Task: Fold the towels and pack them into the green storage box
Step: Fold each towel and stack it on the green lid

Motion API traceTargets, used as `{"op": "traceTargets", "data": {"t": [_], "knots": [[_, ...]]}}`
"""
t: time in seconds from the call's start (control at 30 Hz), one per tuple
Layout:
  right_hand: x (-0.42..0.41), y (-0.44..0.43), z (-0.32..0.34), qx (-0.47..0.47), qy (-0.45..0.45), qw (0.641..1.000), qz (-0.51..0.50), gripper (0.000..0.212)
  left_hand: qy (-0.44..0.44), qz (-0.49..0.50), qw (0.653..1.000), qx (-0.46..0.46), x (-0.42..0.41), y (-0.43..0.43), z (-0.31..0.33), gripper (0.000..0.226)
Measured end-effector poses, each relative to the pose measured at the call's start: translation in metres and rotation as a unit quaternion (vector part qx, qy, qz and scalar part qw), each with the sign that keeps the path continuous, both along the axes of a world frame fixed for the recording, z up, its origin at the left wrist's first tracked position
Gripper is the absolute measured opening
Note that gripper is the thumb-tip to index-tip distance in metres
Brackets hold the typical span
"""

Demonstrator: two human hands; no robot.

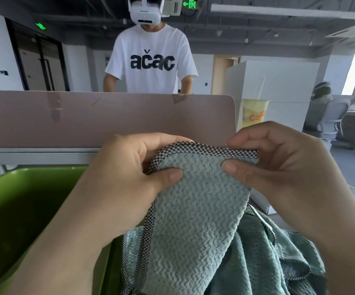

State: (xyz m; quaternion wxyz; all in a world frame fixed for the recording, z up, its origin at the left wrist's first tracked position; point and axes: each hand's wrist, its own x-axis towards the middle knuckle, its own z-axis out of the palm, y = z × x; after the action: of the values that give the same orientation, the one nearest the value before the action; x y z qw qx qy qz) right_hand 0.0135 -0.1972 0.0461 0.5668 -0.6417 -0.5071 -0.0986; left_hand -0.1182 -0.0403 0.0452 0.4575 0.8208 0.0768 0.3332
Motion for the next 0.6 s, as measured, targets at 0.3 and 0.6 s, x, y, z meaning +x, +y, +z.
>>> {"op": "traceTargets", "data": {"t": [0.3,0.6], "knots": [[-0.0022,0.0015,0.0001,0.018,0.026,0.999,0.020,0.029,-0.051,-0.014,0.998,-0.023,0.0008,-0.0092,0.0020,0.036],[-0.0041,-0.0016,0.0015,0.101,0.115,0.987,0.044,0.020,-0.063,0.012,0.997,-0.030,0.0013,0.0004,-0.0008,0.031]]}}
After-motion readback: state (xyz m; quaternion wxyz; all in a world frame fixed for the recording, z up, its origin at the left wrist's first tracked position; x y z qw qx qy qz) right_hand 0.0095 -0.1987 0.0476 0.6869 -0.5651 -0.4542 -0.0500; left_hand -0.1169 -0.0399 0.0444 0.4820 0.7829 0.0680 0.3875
